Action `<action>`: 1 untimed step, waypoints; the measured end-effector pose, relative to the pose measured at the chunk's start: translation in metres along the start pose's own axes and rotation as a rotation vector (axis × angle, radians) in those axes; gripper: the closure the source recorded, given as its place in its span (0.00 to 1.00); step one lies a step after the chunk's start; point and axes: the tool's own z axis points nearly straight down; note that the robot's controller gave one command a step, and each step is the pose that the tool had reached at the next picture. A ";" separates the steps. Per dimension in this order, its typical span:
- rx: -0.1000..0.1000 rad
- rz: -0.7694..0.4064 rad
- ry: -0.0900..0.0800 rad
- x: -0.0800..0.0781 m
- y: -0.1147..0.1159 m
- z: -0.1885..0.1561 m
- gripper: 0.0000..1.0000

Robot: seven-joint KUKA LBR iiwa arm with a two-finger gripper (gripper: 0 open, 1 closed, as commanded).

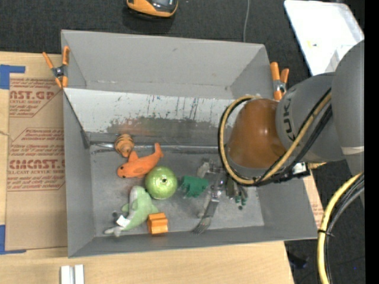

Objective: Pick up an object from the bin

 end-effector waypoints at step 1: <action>0.002 0.146 -0.002 0.011 0.018 0.000 0.00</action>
Offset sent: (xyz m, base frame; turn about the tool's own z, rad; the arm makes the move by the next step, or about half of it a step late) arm -0.0166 0.0422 -0.0011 -0.1050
